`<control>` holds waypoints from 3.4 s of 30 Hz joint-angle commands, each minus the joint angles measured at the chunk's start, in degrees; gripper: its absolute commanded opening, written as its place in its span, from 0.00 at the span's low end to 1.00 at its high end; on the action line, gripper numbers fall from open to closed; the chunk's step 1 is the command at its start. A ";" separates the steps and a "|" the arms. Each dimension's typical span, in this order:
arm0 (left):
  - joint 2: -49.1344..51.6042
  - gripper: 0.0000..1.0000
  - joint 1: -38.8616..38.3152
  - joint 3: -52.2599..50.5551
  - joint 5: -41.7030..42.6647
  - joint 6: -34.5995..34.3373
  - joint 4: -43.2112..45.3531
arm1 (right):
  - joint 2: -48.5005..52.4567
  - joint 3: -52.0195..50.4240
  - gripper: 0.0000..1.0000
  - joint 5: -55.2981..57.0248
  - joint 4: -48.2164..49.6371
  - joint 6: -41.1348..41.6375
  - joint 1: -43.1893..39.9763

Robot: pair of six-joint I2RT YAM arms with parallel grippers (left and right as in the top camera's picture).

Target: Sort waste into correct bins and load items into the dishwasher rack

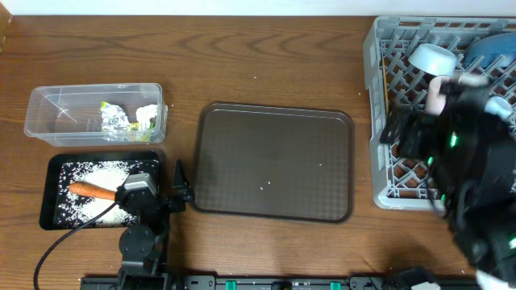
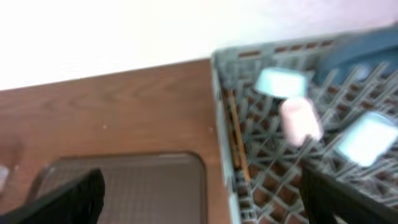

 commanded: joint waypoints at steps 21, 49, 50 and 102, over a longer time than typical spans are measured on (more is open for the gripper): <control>-0.37 0.98 0.28 -1.38 -0.33 0.81 -1.86 | -47.39 -59.95 0.99 -19.15 34.51 2.82 -17.27; -0.37 0.98 0.28 -1.38 -0.31 0.81 -1.86 | -52.57 -70.71 0.99 -16.70 43.56 -19.17 -19.47; -0.37 0.98 0.28 -1.38 -0.33 0.81 -1.84 | -52.57 -70.71 0.99 -16.72 43.56 -19.17 -19.43; -0.37 0.98 0.28 -1.38 -0.33 0.81 -1.86 | -52.57 -70.71 0.99 -18.23 43.80 -16.35 -18.73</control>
